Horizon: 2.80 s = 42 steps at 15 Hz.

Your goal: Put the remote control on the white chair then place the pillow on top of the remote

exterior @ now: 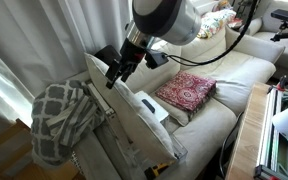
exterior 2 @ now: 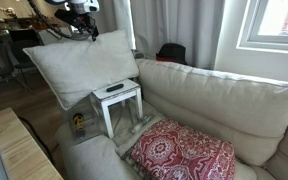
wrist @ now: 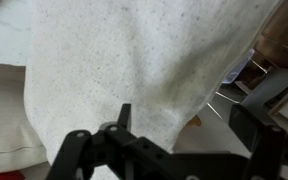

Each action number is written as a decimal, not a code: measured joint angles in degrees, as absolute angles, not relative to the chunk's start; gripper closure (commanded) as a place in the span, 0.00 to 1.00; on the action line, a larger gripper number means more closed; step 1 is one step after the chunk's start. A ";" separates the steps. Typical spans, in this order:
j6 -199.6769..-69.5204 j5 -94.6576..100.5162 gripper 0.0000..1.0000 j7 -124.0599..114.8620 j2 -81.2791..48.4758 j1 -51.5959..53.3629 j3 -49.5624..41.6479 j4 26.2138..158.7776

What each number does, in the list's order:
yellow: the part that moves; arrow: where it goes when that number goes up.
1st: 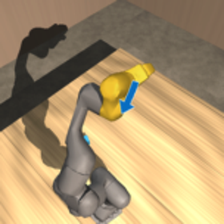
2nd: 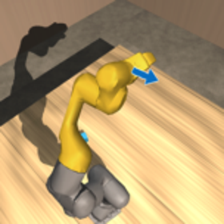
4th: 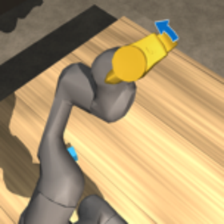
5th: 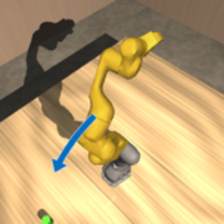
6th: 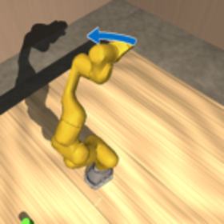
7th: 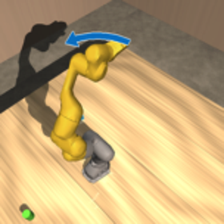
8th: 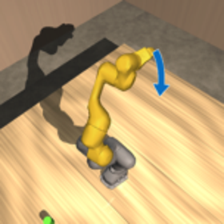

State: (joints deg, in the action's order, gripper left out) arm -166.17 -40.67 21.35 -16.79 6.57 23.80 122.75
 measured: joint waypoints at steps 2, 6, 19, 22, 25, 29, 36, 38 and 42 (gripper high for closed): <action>-168.34 -34.13 0.07 15.77 -17.22 9.00 20.61 124.04; -170.59 -20.31 0.40 3.39 -18.76 12.64 14.21 125.35; -169.93 -12.33 0.98 -9.35 -20.16 11.67 11.12 124.79; -169.93 -12.37 1.00 -9.36 -21.07 10.51 10.67 124.96; -169.93 -12.41 1.00 -9.41 -22.29 9.01 9.90 125.26; -169.93 -14.61 1.00 -8.77 -23.78 5.55 11.12 125.53; -169.93 -21.34 1.00 -3.88 -26.86 -2.84 18.48 125.53; -169.98 -21.58 1.00 -3.78 -27.75 -3.73 18.41 125.55; -170.05 -21.09 1.00 -3.76 -29.37 -3.69 15.20 126.03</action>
State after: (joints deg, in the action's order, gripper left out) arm -170.05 -21.09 -3.76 -29.37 -3.69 15.20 126.03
